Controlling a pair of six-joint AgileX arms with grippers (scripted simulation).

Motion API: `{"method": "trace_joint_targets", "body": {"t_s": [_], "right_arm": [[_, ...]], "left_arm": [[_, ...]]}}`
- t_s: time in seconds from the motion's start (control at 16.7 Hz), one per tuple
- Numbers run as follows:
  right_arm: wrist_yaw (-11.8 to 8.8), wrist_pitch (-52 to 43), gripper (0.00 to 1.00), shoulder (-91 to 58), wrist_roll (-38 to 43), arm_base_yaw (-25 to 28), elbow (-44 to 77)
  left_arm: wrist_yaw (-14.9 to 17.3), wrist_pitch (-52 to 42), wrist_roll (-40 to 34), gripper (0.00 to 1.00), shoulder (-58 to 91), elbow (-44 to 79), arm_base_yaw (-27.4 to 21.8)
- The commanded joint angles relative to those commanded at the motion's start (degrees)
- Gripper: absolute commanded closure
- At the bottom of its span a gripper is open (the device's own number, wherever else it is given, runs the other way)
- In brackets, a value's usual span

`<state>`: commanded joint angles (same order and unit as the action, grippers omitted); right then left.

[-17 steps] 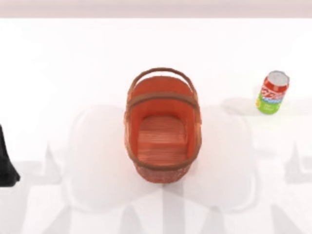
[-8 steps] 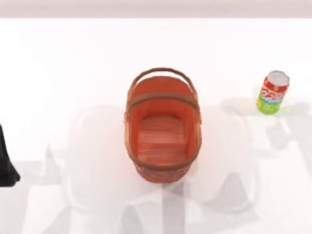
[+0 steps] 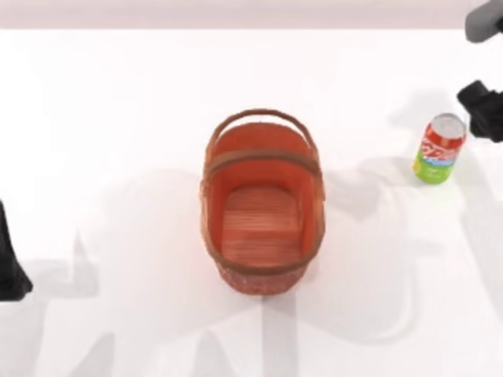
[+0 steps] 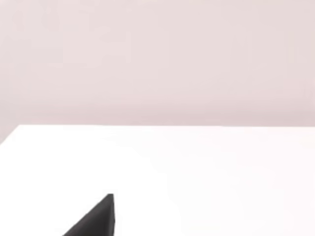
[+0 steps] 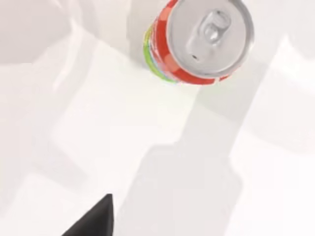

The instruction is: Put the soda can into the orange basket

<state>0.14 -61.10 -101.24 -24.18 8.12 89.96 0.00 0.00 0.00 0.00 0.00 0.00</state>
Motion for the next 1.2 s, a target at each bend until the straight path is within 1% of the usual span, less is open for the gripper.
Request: {"method": "trace_joint_targets", "body": {"t_s": [0.3,0.54,0.96,1.2], "right_arm": [[0.1,-12.5,0.00,-23.2,-5.3,1.7,22.1],[0.1,-17.2,0.00,-32.0,-7.6,2.4,32.0],[0.1,-17.6,0.00,-33.2,-7.9,2.3,33.1],[0.1,-11.7,0.00,-33.5,-7.9,2.5,27.6]], "left_arm": [[0.0,0.0,0.0,0.00,0.0,0.0,0.0],[0.0,0.0,0.0,0.00,0.0,0.0,0.0],[0.0,0.0,0.0,0.00,0.0,0.0,0.0],[0.0,0.0,0.0,0.00,0.0,0.0,0.0]]}}
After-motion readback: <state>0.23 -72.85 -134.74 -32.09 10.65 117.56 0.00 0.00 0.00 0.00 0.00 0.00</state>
